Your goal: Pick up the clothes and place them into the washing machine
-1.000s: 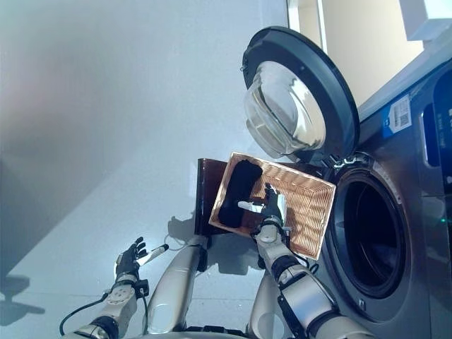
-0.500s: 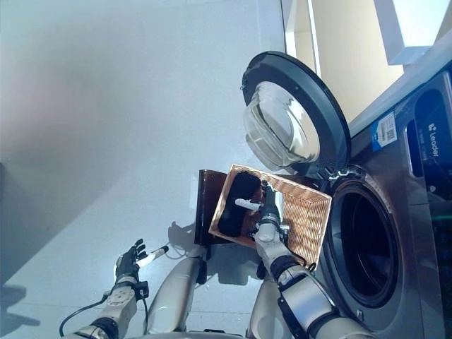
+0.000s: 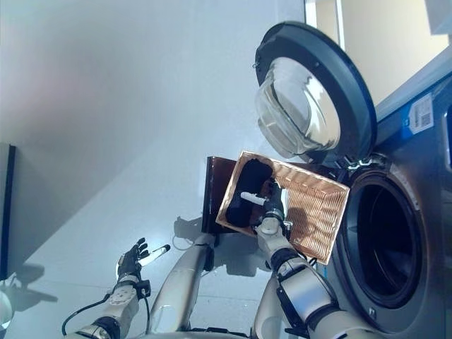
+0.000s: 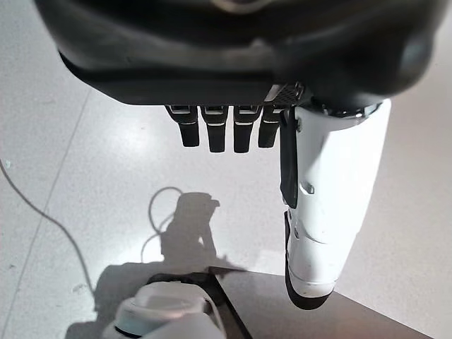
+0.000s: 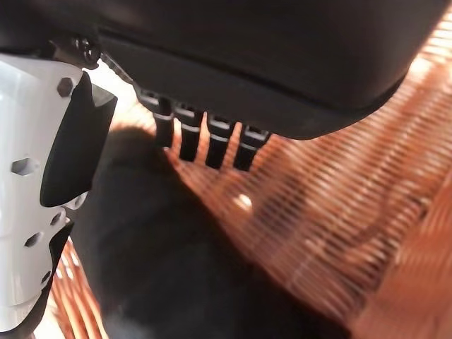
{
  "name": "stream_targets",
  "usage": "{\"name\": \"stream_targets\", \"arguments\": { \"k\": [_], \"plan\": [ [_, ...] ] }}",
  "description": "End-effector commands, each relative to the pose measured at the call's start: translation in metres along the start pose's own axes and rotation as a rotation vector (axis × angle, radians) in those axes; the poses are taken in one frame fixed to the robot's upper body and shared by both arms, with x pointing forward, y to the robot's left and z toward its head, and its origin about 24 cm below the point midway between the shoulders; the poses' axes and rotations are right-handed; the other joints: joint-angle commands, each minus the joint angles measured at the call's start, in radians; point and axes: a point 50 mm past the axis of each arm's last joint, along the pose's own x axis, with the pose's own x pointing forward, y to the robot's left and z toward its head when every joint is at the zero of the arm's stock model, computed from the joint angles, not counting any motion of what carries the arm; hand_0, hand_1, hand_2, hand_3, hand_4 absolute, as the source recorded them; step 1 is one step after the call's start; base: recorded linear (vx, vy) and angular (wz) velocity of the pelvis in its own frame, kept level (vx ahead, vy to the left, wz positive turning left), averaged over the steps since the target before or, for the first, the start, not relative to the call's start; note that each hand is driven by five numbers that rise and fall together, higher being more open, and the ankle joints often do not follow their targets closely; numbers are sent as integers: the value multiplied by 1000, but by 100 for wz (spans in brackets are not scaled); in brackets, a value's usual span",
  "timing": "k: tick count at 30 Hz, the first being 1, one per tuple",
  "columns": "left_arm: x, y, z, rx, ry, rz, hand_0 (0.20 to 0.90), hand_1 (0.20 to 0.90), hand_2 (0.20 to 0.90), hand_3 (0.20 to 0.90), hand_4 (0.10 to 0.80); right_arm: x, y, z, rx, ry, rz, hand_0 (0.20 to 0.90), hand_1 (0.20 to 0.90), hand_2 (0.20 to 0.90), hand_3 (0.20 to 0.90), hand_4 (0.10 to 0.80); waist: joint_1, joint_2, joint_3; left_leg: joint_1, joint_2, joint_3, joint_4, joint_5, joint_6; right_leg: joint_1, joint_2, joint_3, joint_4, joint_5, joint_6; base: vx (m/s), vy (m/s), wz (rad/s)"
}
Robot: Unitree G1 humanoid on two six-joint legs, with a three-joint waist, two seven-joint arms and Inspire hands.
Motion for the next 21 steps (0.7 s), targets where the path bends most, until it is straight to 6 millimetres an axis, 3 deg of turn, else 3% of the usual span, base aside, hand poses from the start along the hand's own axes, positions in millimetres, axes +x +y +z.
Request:
{"name": "stream_targets", "arguments": {
  "k": [1, 9, 16, 17, 21],
  "plan": [
    [0, 27, 4, 21, -54, 76, 900, 900, 900, 900, 800, -1, 14, 24, 67, -91, 4, 900, 900, 900, 900, 800, 16, -19, 19, -47, 1, 35, 201, -127, -29, 30, -14, 119, -202, 225, 58, 0, 0, 0],
    [1, 19, 6, 23, -56, 71, 900, 900, 900, 900, 800, -9, 29, 18, 72, -64, 42, 900, 900, 900, 900, 800, 11, -20, 34, -82, -2, 42, 219, -129, -23, -12, -10, 135, -183, 223, 52, -27, 18, -3],
    [3, 20, 11, 20, -68, 89, 900, 900, 900, 900, 800, -11, 41, 32, 97, -111, 78, 900, 900, 900, 900, 800, 9, -13, 47, -122, -5, 46, 248, -133, -21, -55, -3, 144, -154, 218, 46, -31, 10, -2],
    [3, 20, 11, 21, -67, 92, 900, 900, 900, 900, 800, -11, 41, 35, 98, -118, 79, 900, 900, 900, 900, 800, 14, -8, 46, -116, 0, 40, 266, -173, -27, -54, 3, 152, -129, 182, 55, 57, -6, -3],
    [3, 24, 11, 19, -66, 108, 900, 900, 900, 900, 800, -10, 43, 43, 104, -136, 81, 900, 900, 900, 900, 800, 18, -5, 53, -142, -4, 39, 286, -177, -23, -79, 6, 158, -112, 180, 52, -15, -5, -2]
  ]
}}
